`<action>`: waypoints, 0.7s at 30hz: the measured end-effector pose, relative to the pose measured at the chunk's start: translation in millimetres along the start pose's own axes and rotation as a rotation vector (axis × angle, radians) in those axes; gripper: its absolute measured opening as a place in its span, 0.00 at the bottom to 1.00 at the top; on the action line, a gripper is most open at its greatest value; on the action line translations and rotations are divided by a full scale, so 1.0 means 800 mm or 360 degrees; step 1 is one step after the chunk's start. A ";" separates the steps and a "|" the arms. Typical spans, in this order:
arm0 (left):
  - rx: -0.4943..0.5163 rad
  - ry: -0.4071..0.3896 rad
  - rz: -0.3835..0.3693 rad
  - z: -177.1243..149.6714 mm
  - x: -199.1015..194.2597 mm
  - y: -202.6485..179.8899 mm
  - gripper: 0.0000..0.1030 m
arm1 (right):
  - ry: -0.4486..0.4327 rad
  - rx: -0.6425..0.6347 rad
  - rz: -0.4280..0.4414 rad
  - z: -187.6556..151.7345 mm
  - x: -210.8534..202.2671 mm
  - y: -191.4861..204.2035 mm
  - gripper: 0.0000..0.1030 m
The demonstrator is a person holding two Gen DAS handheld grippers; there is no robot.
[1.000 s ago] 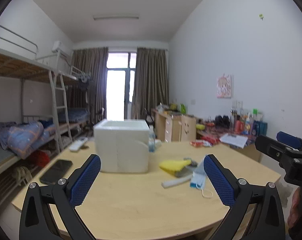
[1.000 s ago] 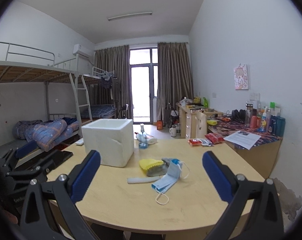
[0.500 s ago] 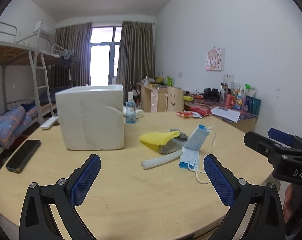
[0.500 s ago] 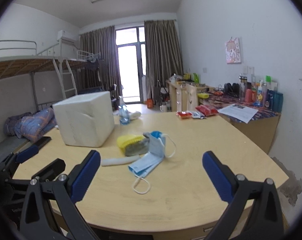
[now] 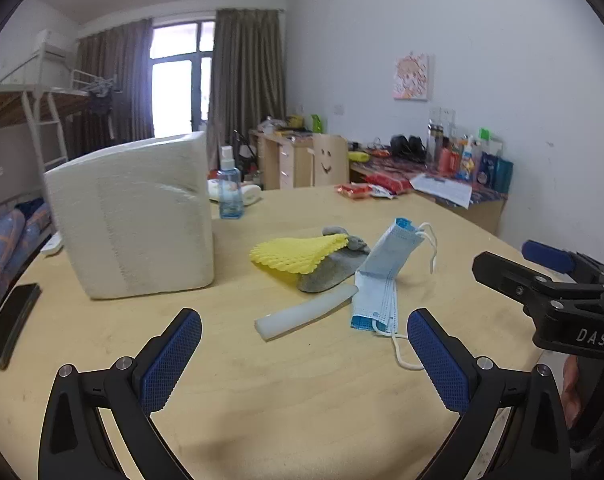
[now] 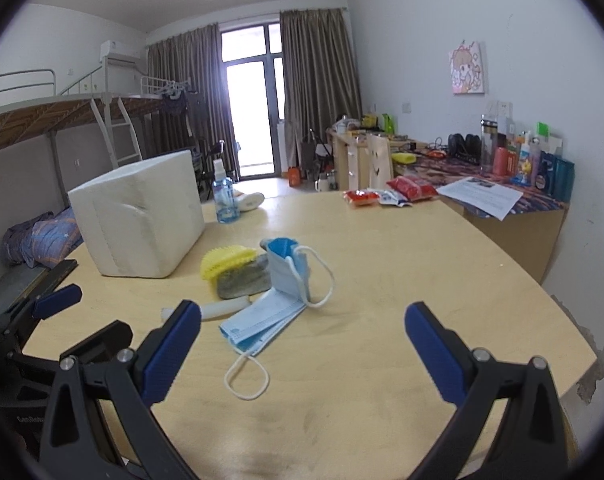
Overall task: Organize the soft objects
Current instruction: 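Reach the left tool to the white plastic strip and close on it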
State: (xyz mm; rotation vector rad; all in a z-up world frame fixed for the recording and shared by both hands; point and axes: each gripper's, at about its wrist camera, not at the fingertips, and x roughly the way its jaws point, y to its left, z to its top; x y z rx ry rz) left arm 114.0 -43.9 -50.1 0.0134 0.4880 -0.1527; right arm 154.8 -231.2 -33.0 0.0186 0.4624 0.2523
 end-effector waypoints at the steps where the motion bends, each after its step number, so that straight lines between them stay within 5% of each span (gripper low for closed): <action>1: 0.0008 0.0022 -0.0027 0.002 0.005 0.001 1.00 | 0.0013 0.0000 0.0003 0.001 0.004 -0.001 1.00; 21: 0.0316 0.0414 -0.0293 0.025 0.104 0.023 0.98 | 0.0182 0.0068 0.0047 0.010 0.057 -0.025 1.00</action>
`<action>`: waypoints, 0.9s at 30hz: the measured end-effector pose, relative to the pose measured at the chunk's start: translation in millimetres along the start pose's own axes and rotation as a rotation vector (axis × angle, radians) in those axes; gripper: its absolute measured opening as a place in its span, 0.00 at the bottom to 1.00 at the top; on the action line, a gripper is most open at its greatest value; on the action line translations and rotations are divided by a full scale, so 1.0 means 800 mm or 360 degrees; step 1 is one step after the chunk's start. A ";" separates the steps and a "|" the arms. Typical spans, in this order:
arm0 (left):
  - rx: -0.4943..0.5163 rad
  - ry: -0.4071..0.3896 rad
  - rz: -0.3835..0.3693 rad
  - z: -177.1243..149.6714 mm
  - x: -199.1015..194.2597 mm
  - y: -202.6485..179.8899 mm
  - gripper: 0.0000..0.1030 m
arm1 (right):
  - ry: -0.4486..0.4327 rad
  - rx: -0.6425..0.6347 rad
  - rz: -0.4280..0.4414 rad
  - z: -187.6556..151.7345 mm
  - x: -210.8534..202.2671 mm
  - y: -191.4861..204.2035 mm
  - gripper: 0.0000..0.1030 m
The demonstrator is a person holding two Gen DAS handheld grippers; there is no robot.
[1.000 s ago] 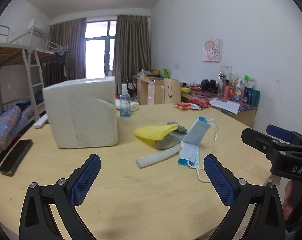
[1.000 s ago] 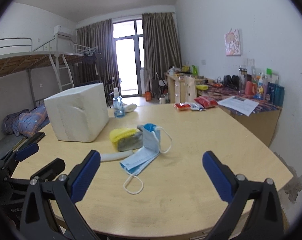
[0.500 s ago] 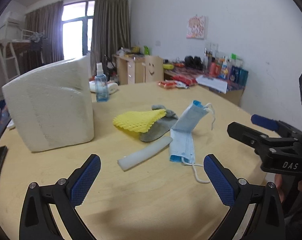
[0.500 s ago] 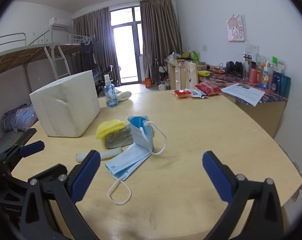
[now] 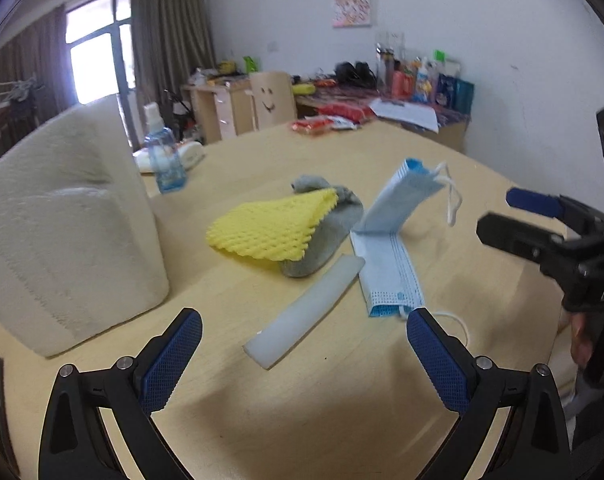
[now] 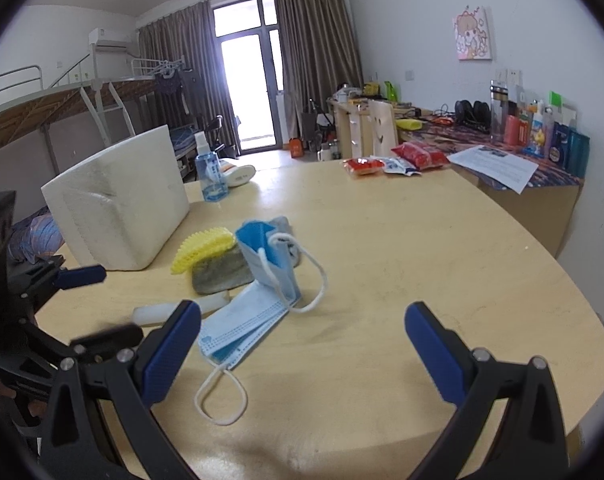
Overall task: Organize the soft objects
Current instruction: 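Reach the left tool to the white plastic strip and close on it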
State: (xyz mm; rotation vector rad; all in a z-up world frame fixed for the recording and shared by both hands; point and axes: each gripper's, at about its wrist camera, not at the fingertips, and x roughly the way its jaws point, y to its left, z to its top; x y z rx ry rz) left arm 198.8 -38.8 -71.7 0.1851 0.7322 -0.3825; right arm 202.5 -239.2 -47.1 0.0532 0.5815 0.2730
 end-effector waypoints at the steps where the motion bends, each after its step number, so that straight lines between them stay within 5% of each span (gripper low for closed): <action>1: 0.0006 0.0023 -0.0008 0.000 0.003 0.000 0.97 | 0.0005 0.0010 0.0003 0.000 0.002 -0.001 1.00; 12: 0.0013 0.0197 -0.0097 -0.003 0.037 0.022 0.62 | 0.0071 0.0042 0.0005 0.001 0.019 -0.007 1.00; 17: 0.0081 0.0249 -0.0120 -0.007 0.044 0.019 0.56 | 0.0104 0.0040 0.0007 0.000 0.027 -0.003 1.00; 22: 0.0053 0.0241 -0.0108 -0.006 0.043 0.028 0.38 | 0.0139 0.0029 -0.0002 0.003 0.035 0.002 1.00; 27: 0.0083 0.0230 -0.0116 -0.008 0.040 0.025 0.31 | 0.0164 0.0027 -0.0031 0.008 0.045 0.006 1.00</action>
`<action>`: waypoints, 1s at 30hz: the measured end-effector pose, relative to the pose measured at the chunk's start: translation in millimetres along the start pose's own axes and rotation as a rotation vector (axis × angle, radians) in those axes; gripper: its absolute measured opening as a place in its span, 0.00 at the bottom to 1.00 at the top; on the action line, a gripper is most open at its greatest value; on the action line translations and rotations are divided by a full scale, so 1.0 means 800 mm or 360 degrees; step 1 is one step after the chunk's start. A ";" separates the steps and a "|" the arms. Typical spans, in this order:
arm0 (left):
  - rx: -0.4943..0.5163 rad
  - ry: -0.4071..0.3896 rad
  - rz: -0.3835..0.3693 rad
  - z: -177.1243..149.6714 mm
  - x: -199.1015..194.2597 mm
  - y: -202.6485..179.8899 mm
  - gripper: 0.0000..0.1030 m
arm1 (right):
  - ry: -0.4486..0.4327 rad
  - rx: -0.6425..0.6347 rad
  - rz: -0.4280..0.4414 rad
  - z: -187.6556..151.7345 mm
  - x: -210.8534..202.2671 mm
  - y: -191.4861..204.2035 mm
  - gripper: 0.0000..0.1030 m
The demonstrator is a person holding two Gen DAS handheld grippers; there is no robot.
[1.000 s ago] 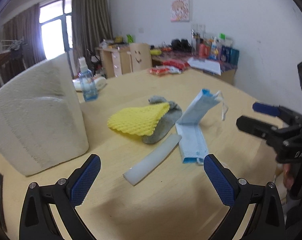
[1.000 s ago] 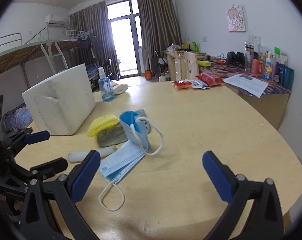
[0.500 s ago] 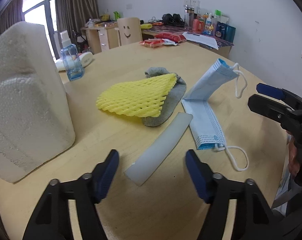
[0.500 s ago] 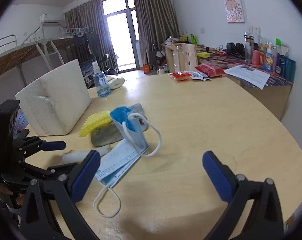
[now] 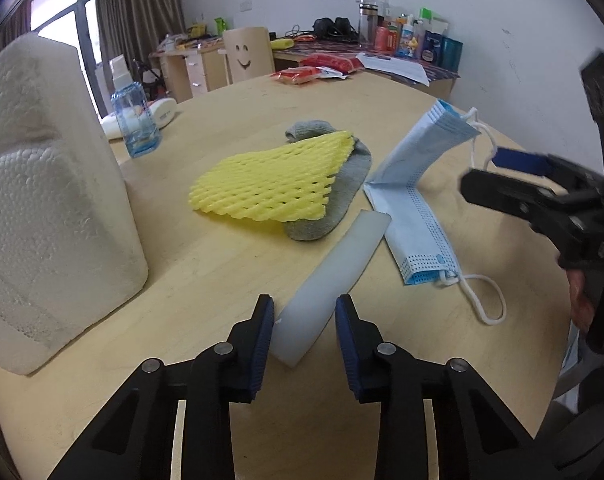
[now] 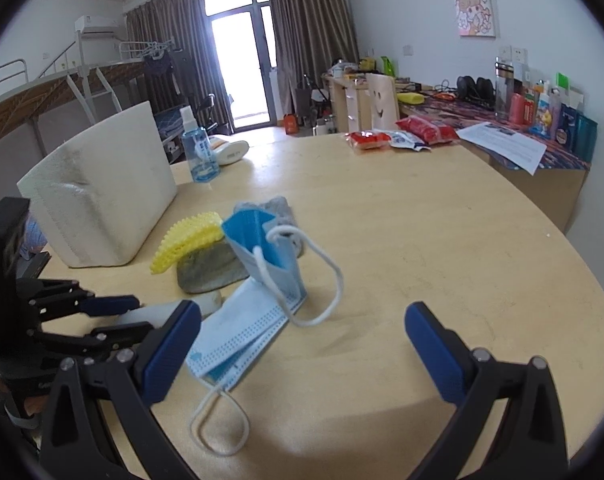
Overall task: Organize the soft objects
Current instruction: 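Reach the left tool to the white plastic strip and close on it, then close the left tool on the strip while the right tool grasps the blue face mask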
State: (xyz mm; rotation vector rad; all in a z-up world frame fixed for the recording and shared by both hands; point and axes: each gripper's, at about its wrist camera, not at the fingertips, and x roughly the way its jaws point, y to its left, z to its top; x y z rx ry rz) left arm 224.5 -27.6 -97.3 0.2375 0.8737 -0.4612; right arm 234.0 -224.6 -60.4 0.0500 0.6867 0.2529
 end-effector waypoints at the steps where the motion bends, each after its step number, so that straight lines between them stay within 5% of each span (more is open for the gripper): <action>1: 0.0002 -0.0001 0.0002 0.000 0.000 0.000 0.31 | 0.0005 -0.0004 -0.0016 0.002 0.003 0.001 1.00; 19: -0.0044 -0.0020 -0.0041 -0.001 -0.001 0.009 0.28 | 0.0015 -0.0045 -0.0012 0.025 0.026 0.011 0.95; 25: -0.0045 -0.0023 -0.0037 -0.002 -0.001 0.007 0.28 | 0.0054 -0.0041 -0.0008 0.024 0.033 0.014 0.72; 30: -0.0045 -0.0024 -0.0034 -0.002 -0.001 0.008 0.28 | 0.0072 0.0010 0.0022 0.025 0.037 0.011 0.35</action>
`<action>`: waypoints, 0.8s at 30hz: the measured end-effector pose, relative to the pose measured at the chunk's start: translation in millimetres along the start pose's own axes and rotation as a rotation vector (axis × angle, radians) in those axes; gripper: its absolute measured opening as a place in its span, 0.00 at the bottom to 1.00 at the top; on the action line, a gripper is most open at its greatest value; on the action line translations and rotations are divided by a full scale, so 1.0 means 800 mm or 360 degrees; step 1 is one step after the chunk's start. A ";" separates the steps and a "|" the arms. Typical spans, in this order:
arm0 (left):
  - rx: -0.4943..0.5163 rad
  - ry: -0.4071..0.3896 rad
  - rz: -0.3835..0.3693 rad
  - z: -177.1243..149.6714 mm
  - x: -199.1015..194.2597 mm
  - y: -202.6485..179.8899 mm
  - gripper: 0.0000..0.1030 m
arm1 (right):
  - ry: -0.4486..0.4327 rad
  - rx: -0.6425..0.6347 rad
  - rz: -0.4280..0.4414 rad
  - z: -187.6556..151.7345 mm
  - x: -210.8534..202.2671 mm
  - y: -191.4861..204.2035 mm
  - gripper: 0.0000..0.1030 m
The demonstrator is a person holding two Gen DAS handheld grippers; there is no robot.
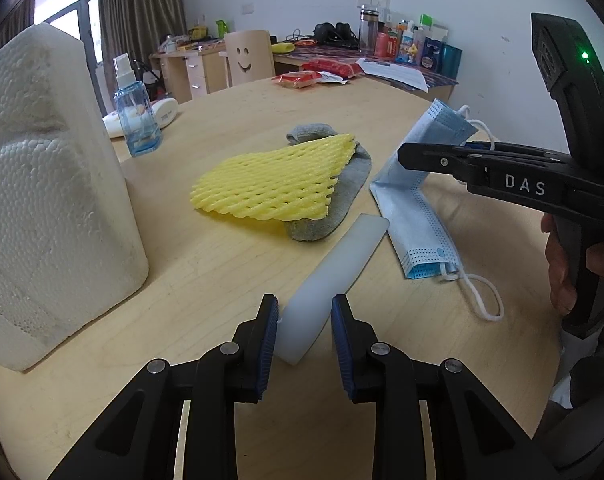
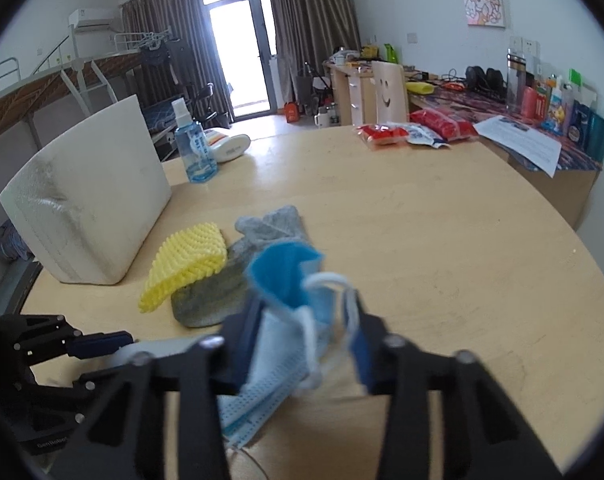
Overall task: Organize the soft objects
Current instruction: 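Close the left tool on the strip while the right tool grasps the blue face mask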
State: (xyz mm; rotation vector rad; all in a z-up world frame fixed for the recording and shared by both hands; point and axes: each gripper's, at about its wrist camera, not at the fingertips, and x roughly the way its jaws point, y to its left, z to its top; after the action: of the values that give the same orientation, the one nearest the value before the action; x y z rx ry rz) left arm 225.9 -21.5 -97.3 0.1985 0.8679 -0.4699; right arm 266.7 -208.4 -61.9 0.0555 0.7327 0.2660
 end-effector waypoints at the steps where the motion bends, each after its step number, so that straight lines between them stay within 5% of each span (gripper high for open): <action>1: -0.0002 -0.0001 -0.0002 0.000 0.000 0.000 0.28 | 0.0003 0.0000 0.0007 -0.001 0.000 0.000 0.34; 9: 0.0002 -0.0007 0.0006 -0.001 -0.002 -0.002 0.28 | -0.0031 -0.0011 0.0050 -0.002 -0.009 0.001 0.15; 24: 0.0031 -0.0069 -0.0044 -0.006 -0.029 -0.027 0.19 | -0.0145 -0.0003 0.0038 -0.004 -0.050 -0.006 0.14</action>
State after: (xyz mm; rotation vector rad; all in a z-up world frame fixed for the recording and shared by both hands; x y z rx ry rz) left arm 199.9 -32.1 -82.0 0.1936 0.8249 -0.5070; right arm 237.4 -223.8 -39.3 0.0739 0.6412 0.2851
